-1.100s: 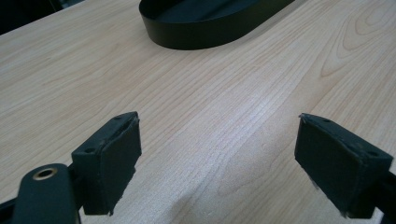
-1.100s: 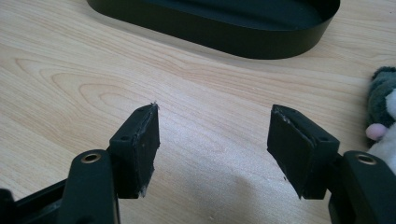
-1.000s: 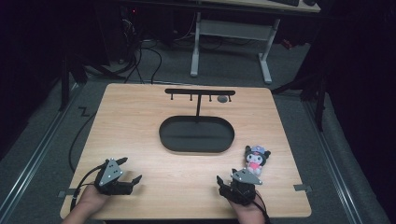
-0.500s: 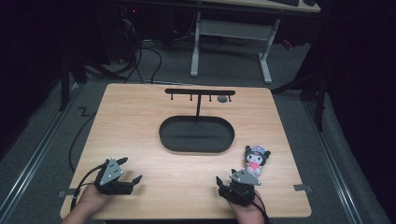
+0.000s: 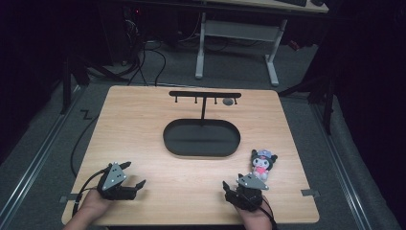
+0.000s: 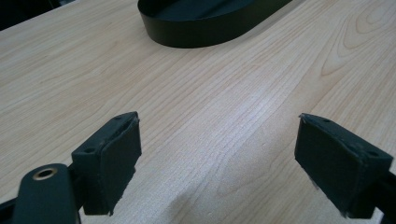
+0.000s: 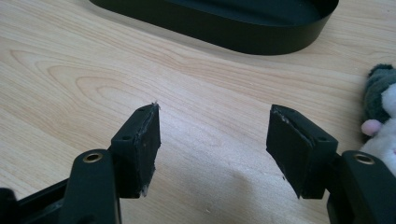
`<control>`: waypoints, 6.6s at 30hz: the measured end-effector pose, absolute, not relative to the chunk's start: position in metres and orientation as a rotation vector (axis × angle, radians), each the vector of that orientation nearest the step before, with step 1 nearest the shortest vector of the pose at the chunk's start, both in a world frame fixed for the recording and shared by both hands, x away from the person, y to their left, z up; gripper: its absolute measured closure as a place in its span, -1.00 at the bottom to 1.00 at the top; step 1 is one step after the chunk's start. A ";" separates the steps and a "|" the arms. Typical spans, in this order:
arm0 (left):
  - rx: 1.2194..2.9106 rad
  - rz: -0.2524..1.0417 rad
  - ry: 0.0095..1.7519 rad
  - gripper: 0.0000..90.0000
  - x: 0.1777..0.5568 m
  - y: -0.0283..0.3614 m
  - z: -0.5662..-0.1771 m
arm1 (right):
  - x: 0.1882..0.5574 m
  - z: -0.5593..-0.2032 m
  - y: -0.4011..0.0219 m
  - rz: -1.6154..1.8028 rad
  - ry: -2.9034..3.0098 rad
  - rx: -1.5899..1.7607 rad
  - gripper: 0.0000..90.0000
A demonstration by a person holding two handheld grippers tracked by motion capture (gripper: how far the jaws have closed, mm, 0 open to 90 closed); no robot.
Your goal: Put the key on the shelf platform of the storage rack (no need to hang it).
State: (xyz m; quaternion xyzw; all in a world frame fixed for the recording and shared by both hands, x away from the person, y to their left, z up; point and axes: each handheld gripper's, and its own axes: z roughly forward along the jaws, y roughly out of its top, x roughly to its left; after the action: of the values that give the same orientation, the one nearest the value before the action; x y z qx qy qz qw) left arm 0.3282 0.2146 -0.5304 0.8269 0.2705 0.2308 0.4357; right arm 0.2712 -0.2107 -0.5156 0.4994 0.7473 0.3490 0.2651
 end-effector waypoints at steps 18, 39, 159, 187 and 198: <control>2.059 0.575 0.671 -0.66 0.328 0.215 -0.530 | 0.271 -0.514 -0.224 0.921 2.030 1.399 -0.20; 2.058 0.572 0.666 -0.66 0.328 0.215 -0.530 | 0.254 -0.495 -0.261 0.916 1.931 1.453 -0.18; 2.019 0.575 0.674 -0.66 0.326 0.218 -0.530 | 0.335 -0.475 -0.273 0.304 2.223 1.809 0.10; 2.022 0.575 0.674 -0.66 0.326 0.218 -0.530 | 0.343 -0.431 -0.245 0.427 2.260 1.669 0.09; 2.023 0.576 0.671 -0.66 0.326 0.218 -0.530 | 0.361 -0.422 -0.219 0.456 2.287 1.605 0.09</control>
State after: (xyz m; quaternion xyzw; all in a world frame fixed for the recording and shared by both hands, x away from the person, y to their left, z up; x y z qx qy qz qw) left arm 0.3259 0.2178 -0.5301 0.8183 0.2713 0.2328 0.4500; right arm 0.3613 -0.2191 -0.4217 0.5600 0.7982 0.1590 0.1548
